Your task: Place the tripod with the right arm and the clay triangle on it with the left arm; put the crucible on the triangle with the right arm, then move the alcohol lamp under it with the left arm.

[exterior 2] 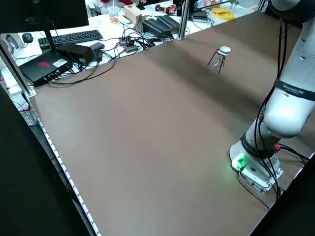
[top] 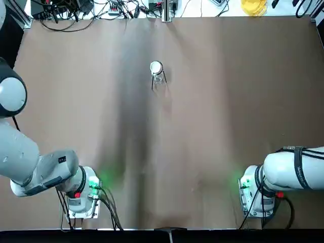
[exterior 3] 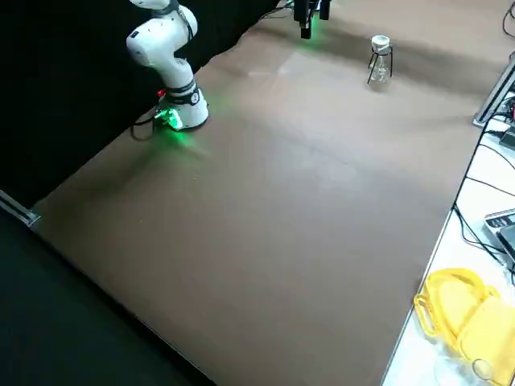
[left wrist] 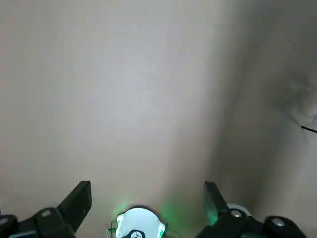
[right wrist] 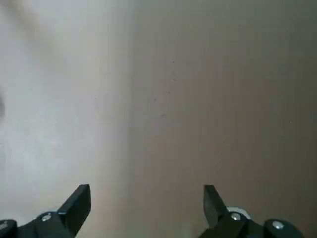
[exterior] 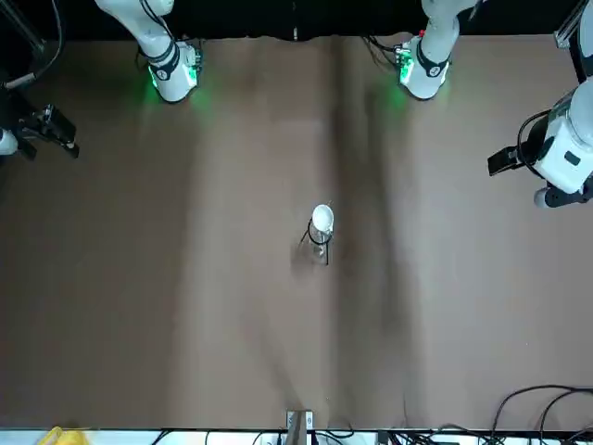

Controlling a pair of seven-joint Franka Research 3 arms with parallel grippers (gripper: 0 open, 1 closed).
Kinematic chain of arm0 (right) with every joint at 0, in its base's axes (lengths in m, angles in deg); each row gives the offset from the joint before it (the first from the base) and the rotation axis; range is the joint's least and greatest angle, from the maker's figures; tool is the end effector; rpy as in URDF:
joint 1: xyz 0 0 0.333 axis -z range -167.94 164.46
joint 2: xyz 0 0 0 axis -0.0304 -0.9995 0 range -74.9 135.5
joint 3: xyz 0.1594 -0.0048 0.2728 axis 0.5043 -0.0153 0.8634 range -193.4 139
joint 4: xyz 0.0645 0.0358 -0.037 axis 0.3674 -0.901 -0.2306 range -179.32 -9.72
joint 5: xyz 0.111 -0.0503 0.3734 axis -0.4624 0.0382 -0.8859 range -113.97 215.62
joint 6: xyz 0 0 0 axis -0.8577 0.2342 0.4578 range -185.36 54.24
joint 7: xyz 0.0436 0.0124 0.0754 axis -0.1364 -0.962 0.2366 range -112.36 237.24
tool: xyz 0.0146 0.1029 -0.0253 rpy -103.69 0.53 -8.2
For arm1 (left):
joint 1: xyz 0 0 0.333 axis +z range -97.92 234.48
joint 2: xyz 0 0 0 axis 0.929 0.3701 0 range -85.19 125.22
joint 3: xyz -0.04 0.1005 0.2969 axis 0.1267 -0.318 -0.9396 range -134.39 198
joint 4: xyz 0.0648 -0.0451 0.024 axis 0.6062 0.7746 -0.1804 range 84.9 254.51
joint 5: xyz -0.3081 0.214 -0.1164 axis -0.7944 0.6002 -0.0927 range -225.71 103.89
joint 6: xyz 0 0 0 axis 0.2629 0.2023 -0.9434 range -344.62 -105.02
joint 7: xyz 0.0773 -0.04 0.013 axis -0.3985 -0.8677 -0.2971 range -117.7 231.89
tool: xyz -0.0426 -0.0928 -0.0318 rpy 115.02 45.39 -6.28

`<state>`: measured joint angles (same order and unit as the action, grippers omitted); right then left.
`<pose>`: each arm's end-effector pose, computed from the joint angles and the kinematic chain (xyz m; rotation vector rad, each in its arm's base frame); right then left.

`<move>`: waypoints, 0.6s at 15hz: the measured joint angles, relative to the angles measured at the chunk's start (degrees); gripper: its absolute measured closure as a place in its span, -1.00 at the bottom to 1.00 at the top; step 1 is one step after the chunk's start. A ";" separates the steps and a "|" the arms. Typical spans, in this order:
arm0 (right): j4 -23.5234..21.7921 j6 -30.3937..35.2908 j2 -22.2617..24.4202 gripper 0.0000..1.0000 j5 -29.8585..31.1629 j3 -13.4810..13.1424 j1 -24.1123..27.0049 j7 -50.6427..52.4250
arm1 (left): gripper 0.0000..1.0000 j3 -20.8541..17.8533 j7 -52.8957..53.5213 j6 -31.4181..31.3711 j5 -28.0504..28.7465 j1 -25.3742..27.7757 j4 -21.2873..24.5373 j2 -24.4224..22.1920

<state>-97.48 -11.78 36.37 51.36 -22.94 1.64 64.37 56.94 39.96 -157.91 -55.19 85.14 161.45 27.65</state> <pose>0.5234 0.0094 0.6466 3.1220 0.0761 0.0766 0.5661 -0.0530 0.5946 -3.0290 -0.2466 0.2993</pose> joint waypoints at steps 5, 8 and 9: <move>0.00 0.00 0.00 -1.00 0.00 0.01 0.00 0.01 | -1.00 -10.55 1.15 -0.35 0.02 -10.53 -0.01 -0.30; 0.00 0.00 0.00 -1.00 0.00 0.01 0.00 0.02 | -1.00 -16.70 6.90 -0.69 -0.13 -16.99 0.05 -0.40; 0.00 0.00 0.00 -1.00 0.00 0.01 0.00 0.02 | -1.00 -17.42 7.59 -0.73 -0.24 -17.93 0.11 -0.40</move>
<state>-97.48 -11.78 36.38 51.36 -22.92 1.64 64.39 39.51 47.55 -158.63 -55.43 67.22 161.56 27.25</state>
